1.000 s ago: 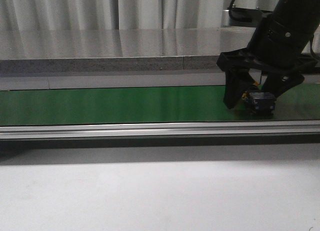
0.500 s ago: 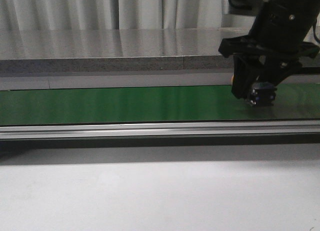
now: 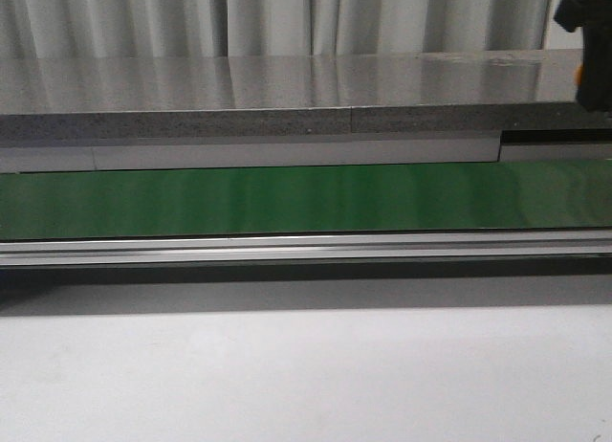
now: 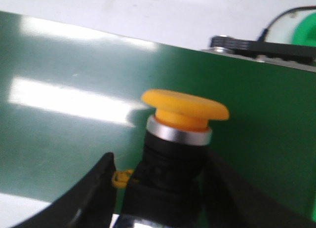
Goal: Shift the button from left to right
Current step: 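Carry the button with the right gripper over the green tray and lower it, then open the right gripper to release the button in the green tray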
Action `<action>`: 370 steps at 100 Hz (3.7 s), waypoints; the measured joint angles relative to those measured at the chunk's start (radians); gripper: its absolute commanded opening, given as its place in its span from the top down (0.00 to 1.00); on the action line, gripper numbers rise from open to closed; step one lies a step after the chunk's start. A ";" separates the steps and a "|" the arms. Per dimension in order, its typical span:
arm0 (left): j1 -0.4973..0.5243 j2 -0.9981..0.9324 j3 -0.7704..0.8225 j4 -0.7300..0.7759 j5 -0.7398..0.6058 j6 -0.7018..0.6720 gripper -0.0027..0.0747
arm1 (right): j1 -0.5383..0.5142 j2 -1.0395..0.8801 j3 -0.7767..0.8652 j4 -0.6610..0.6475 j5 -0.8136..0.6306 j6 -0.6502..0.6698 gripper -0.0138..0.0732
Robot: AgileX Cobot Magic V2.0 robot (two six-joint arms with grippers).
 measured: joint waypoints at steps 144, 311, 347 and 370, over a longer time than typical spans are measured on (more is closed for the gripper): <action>0.000 0.000 0.000 0.000 0.000 0.000 0.99 | -0.430 0.348 -0.003 -0.020 -0.220 -0.176 0.79; 0.000 0.000 0.000 0.000 0.000 0.000 0.99 | -0.262 -0.019 -0.040 0.153 -0.210 -0.146 0.29; 0.000 0.000 0.000 0.000 0.000 0.000 0.99 | -0.133 -0.346 0.223 0.157 -0.332 -0.146 0.29; 0.000 0.000 0.000 0.000 0.000 0.000 0.99 | -0.129 -0.592 0.438 0.157 -0.357 -0.146 0.29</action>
